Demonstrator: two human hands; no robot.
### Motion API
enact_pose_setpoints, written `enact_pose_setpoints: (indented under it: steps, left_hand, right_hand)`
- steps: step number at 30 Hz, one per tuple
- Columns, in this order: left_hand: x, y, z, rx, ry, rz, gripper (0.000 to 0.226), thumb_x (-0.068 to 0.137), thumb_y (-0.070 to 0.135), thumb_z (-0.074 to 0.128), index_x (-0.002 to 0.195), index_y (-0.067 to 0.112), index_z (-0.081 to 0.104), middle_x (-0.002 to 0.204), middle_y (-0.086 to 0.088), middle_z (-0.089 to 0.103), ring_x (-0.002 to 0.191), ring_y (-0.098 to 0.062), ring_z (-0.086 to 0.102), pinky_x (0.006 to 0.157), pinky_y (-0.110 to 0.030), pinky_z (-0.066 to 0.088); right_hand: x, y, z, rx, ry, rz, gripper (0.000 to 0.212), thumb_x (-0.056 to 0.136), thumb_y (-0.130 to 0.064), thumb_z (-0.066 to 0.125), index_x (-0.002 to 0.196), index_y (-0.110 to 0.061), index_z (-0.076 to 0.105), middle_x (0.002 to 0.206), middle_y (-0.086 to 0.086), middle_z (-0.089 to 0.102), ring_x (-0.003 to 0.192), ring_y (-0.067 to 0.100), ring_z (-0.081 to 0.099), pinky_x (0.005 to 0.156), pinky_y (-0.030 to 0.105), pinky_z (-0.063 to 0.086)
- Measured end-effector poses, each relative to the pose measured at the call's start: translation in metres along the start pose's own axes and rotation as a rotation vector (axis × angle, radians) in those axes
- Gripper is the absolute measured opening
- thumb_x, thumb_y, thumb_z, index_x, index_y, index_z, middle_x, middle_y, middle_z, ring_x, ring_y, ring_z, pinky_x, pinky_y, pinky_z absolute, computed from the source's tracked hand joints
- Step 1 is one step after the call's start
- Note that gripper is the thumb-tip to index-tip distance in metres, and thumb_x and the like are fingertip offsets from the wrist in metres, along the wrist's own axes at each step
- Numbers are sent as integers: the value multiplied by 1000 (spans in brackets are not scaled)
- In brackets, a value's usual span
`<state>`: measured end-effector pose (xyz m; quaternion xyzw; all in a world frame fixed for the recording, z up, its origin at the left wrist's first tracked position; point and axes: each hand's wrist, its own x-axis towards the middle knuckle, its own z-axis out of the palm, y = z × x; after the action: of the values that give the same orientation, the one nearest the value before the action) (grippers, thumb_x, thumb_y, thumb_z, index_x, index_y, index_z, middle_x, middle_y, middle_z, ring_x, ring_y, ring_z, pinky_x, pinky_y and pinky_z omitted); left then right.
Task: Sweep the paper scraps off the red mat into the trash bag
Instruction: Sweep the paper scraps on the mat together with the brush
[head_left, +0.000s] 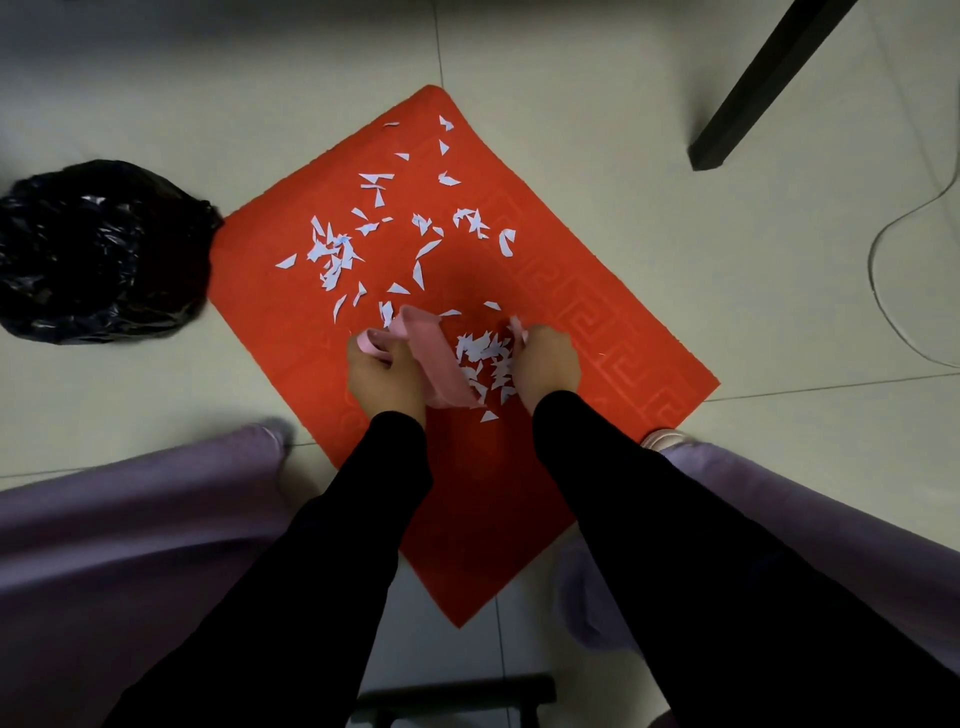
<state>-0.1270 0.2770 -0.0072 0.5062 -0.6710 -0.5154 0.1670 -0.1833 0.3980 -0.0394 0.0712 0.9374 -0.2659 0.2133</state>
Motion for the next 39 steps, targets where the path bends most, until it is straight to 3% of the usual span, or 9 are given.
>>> enact_pose_setpoints:
  steps: [2,4,10,16,22,26,32,35,39]
  left_hand:
    - [1,-2,-1,3,-5,7,26,98,21,40,105,2,57,68,9,49,62,-9,48,47,-3,36]
    - [2,-3,0,-7,-11,-7,26,98,21,41,104,2,57,69,7,50,63,-11,49,47,-2,36]
    - [-1,-3,0,-15,-27,-10,17,98,21,41,95,9,54,66,9,46,57,-4,44,43,-1,34]
    - [0,-4,-3,-22,-26,-25,30,99,21,38,104,-2,56,65,8,45,56,-2,42,43,-1,35]
    - [4,-2,-6,-20,-29,-33,27,99,23,39,102,2,56,67,8,46,59,-4,44,45,-2,36]
    - [7,-3,-9,-10,-43,-38,18,99,23,39,96,12,53,68,9,47,60,-7,46,52,-12,37]
    - [13,-5,-15,-5,-29,-16,17,99,21,37,90,12,49,66,9,46,58,-1,43,44,-1,35]
    - [14,-6,-16,-13,-27,-23,18,99,21,38,93,10,52,67,9,47,58,0,45,44,0,35]
    - [15,-10,-18,-13,-55,-34,9,97,15,42,94,12,51,67,10,47,59,-1,45,43,0,36]
  right_hand:
    - [1,4,-6,27,33,27,45,100,-30,39,57,-15,39,71,10,53,58,26,51,53,26,37]
    - [2,11,-18,56,97,75,47,100,-31,40,56,-16,33,69,8,51,47,16,41,44,24,25]
    - [2,12,-16,94,77,162,46,101,-35,33,97,0,62,95,19,65,84,34,63,64,30,36]
    - [-8,-4,3,180,78,96,47,99,-36,40,57,-16,36,65,8,52,54,23,50,50,28,39]
    - [-12,11,-12,163,160,212,41,101,-34,33,75,-9,51,86,17,65,80,32,63,62,27,34]
    - [-22,-4,1,141,87,196,36,101,-24,36,104,2,60,104,21,64,93,36,63,67,31,38]
    - [-22,-10,6,179,138,189,41,99,-30,38,61,-15,38,72,10,53,66,26,49,60,29,33]
    - [-24,-5,0,167,176,233,34,100,-27,37,87,-5,59,93,18,65,82,33,61,64,28,35]
    - [-30,-11,10,154,137,224,35,100,-25,37,106,1,59,106,20,64,97,36,63,68,30,38]
